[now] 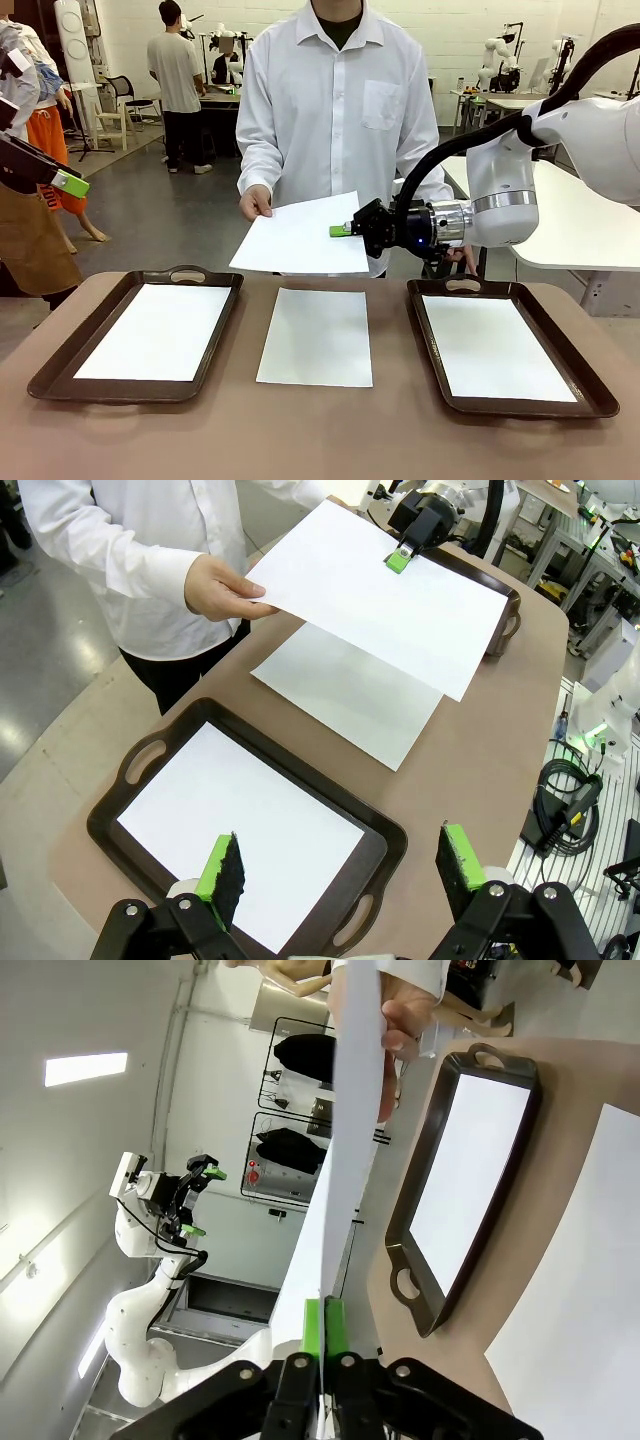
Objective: Sort the A4 documents.
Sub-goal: Receive the A4 Paper.
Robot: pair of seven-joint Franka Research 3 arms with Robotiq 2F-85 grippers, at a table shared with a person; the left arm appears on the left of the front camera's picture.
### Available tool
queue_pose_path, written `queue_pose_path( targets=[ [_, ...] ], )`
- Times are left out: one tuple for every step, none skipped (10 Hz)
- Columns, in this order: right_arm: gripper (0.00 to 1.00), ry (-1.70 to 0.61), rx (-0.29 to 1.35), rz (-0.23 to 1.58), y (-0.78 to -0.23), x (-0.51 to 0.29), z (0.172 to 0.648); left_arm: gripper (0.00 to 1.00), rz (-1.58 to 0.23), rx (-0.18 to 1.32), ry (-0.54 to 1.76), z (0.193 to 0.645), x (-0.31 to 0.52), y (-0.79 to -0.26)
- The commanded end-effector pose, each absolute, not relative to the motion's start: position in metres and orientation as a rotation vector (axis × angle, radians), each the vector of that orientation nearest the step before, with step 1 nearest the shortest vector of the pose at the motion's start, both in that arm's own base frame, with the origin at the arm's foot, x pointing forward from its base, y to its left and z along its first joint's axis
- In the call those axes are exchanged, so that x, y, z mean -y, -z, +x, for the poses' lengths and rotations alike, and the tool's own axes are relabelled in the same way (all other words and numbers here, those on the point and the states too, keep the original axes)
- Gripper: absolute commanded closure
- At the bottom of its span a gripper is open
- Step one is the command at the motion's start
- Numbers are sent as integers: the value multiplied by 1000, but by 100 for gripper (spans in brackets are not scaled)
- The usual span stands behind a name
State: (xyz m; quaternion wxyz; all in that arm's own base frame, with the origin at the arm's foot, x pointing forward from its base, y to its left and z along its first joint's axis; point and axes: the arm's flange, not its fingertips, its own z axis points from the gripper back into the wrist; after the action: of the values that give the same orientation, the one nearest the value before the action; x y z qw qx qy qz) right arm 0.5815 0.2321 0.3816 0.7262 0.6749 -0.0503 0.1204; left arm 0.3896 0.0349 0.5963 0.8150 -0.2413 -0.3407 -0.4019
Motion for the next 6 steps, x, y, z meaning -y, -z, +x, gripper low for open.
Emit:
queue_pose_path(
  targets=[
    [100,-265,72,1484,-384,-229,577,0,-512,727,858,389,-34,-597],
    [100,-263,64,1490,-383,-229,577,0,-512,727,858,389,-34,-597],
    [100,-265,65,1502,-384,-229,576,0,-512,727,858,389,-34,-597],
    [100,-275,67,1503,-385,-229,576,0,-512,727,858,389,-34,-597],
    [100,-314,45,1512,-386,-230,575,0,-512,727,858,389,-34,-597],
    [100,-274,96,1503,-383,-233,580,0,-512,727,858,389,-34,-597]
  ],
)
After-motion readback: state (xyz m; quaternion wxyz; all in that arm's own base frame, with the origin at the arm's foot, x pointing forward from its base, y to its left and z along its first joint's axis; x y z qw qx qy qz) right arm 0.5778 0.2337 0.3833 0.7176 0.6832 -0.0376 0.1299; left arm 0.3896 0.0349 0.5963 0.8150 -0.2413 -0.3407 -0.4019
